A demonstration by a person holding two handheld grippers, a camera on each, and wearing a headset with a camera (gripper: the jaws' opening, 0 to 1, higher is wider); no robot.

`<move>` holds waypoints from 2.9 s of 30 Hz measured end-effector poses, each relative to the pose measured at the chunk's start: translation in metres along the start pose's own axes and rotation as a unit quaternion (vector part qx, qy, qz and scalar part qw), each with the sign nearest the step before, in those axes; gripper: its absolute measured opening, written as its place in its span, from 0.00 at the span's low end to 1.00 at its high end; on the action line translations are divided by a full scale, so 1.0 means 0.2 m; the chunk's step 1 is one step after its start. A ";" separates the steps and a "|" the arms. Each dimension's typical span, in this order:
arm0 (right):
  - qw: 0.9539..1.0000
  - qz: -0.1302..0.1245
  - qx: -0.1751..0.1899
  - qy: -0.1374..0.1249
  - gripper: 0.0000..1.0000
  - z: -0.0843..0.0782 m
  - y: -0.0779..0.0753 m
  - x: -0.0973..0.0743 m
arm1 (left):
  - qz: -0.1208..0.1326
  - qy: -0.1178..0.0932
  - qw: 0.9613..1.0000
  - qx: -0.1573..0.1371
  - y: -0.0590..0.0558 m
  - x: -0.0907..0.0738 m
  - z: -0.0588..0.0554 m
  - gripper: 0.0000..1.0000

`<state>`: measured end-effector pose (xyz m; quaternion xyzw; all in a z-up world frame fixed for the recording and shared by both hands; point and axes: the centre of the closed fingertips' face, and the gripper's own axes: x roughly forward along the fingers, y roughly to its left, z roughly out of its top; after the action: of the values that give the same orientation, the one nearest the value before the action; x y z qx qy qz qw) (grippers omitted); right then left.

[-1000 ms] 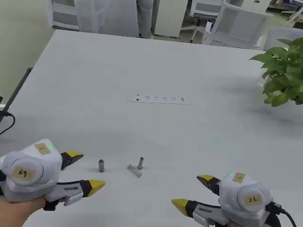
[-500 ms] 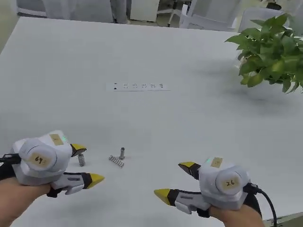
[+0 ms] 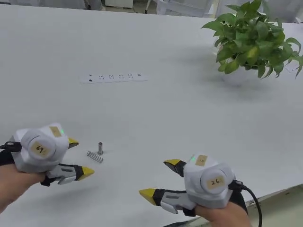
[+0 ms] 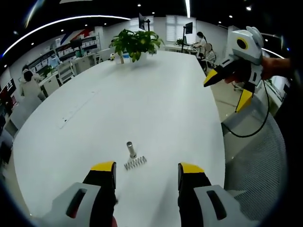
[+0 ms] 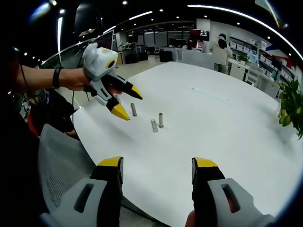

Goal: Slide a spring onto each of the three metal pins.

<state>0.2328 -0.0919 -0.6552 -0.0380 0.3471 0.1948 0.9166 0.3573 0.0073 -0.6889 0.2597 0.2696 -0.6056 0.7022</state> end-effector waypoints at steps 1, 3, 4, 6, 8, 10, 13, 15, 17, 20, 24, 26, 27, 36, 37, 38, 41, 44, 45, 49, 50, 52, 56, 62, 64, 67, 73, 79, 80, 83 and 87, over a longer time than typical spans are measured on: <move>1.000 0.001 0.001 0.000 0.57 0.00 -0.01 0.00 | -0.001 0.002 1.000 0.000 0.00 0.01 0.00 0.47; 1.000 0.001 0.001 0.001 0.57 0.00 -0.01 0.00 | -0.004 0.008 1.000 0.002 0.01 0.05 -0.01 0.47; 1.000 0.001 0.001 0.003 0.57 -0.01 -0.02 0.00 | -0.009 0.009 1.000 0.000 0.00 0.07 -0.01 0.48; 1.000 0.002 0.000 0.003 0.57 0.00 -0.02 0.00 | -0.013 0.010 1.000 -0.002 0.00 0.10 -0.02 0.48; 1.000 0.004 0.000 0.003 0.57 0.00 -0.02 0.00 | -0.017 0.017 1.000 -0.001 0.00 0.14 -0.03 0.48; 1.000 0.007 -0.001 0.004 0.56 0.00 -0.02 0.00 | -0.018 0.019 1.000 -0.001 0.00 0.16 -0.04 0.48; 1.000 0.010 -0.002 0.007 0.56 -0.01 -0.02 0.01 | -0.022 0.022 0.999 -0.005 0.00 0.21 -0.04 0.48; 1.000 0.012 -0.001 0.008 0.56 -0.01 -0.03 0.01 | -0.026 0.025 0.999 -0.008 0.00 0.25 -0.05 0.48; 1.000 0.014 -0.001 0.010 0.56 -0.01 -0.03 0.02 | -0.031 0.032 0.999 -0.019 0.01 0.31 -0.09 0.48; 1.000 0.017 -0.002 0.013 0.56 -0.02 -0.03 0.02 | -0.033 0.049 0.998 -0.024 0.01 0.35 -0.14 0.48; 1.000 0.018 -0.004 0.015 0.56 -0.02 -0.04 0.02 | -0.032 0.049 0.997 -0.039 0.02 0.38 -0.16 0.48; 1.000 0.017 -0.001 0.015 0.56 -0.03 -0.05 0.02 | -0.035 0.046 0.996 -0.062 0.02 0.40 -0.16 0.48; 1.000 0.018 -0.001 0.015 0.55 -0.03 -0.05 0.02 | -0.036 0.047 0.996 -0.068 0.02 0.40 -0.17 0.48; 1.000 0.020 0.003 0.017 0.55 -0.04 -0.07 0.03 | -0.037 0.077 0.994 -0.066 -0.06 0.35 -0.26 0.42; 1.000 0.021 0.003 0.017 0.55 -0.03 -0.07 0.04 | -0.038 0.077 0.994 -0.067 -0.07 0.34 -0.27 0.42; 1.000 0.023 0.003 0.017 0.55 -0.03 -0.06 0.04 | -0.038 0.078 0.994 -0.068 -0.08 0.34 -0.28 0.40; 0.999 0.028 -0.001 0.018 0.55 -0.03 -0.05 0.06 | -0.031 0.085 0.993 -0.070 -0.09 0.33 -0.32 0.36; 0.999 0.033 -0.005 0.017 0.55 -0.02 -0.05 0.06 | -0.008 0.073 0.993 -0.098 -0.06 0.34 -0.32 0.30; 0.999 0.033 -0.005 0.016 0.55 -0.01 -0.05 0.06 | -0.002 0.070 0.992 -0.101 -0.04 0.34 -0.31 0.26; 0.999 0.034 -0.008 0.014 0.54 0.00 -0.06 0.06 | 0.035 0.069 0.992 -0.099 0.03 0.36 -0.33 0.09; 0.999 0.034 -0.009 0.014 0.54 0.00 -0.06 0.06 | 0.038 0.071 0.992 -0.101 0.03 0.36 -0.33 0.05; 0.999 0.033 -0.010 0.013 0.54 0.00 -0.07 0.05 | 0.044 0.068 0.991 -0.104 0.03 0.36 -0.33 0.03; 0.999 0.032 -0.013 0.012 0.54 -0.01 -0.08 0.04 | 0.034 0.065 0.989 -0.126 -0.01 0.35 -0.33 0.03; 0.999 0.039 -0.015 0.010 0.55 -0.02 -0.06 0.04 | 0.040 0.053 0.989 -0.135 -0.06 0.28 -0.35 0.03; 0.999 0.039 -0.016 0.011 0.55 -0.02 -0.06 0.05 | 0.043 0.049 0.988 -0.138 -0.06 0.26 -0.35 0.03; 0.999 0.041 -0.014 0.009 0.55 -0.02 -0.05 0.05 | 0.054 0.035 0.986 -0.153 -0.06 0.20 -0.34 0.03; 0.999 0.046 -0.015 0.008 0.55 -0.02 -0.04 0.06 | 0.068 0.016 0.980 -0.184 -0.07 0.12 -0.36 0.03; 0.998 0.058 -0.018 0.008 0.55 -0.01 -0.01 0.08 | 0.081 0.001 0.978 -0.192 -0.08 0.05 -0.37 0.03; 0.998 0.060 -0.020 0.008 0.55 -0.01 -0.01 0.08 | 0.083 -0.003 0.978 -0.193 -0.08 0.03 -0.36 0.03; 0.997 0.068 -0.020 0.005 0.55 0.00 0.01 0.09 | 0.089 -0.008 0.977 -0.195 -0.10 -0.02 -0.35 0.03; 0.997 0.080 -0.023 0.002 0.54 0.01 0.04 0.10 | 0.095 -0.015 0.974 -0.203 -0.11 -0.06 -0.36 0.03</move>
<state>0.2435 -0.0772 -0.6659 -0.0321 0.3460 0.2754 0.8963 0.3289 0.0621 -0.7327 0.1271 0.3509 -0.4723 0.7985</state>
